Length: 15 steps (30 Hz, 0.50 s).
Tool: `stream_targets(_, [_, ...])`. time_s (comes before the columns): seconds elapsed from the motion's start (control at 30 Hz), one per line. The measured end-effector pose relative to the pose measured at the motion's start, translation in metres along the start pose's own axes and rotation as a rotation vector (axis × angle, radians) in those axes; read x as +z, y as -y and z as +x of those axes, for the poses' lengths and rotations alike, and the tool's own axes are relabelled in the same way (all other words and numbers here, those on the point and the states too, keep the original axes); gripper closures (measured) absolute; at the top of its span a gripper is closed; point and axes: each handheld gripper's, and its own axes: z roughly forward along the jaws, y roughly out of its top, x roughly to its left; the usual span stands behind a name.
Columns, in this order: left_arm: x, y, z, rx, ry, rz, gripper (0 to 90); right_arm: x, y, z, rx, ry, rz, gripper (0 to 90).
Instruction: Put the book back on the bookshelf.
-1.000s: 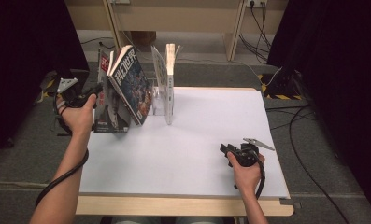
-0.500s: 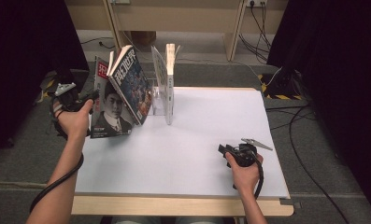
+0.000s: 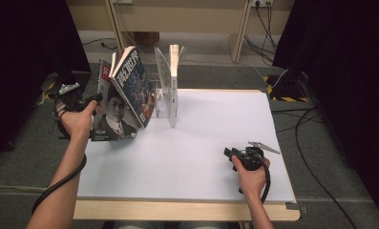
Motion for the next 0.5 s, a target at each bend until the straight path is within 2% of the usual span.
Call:
stream_targets(0.27, [0.008,-0.005,-0.001,0.003,-0.005,0.021,71.0,0.000,0.000,0.000,0.008,-0.003,0.002,60.3])
stream_targets(0.3, [0.011,-0.008,-0.002,0.013,-0.013,0.034,70.2,0.001,0.001,-0.001,0.010,-0.004,0.005,60.2])
stream_targets(0.5, [0.023,-0.020,-0.001,0.010,-0.038,0.061,68.5,0.002,0.001,-0.001,0.007,-0.006,0.012,59.8])
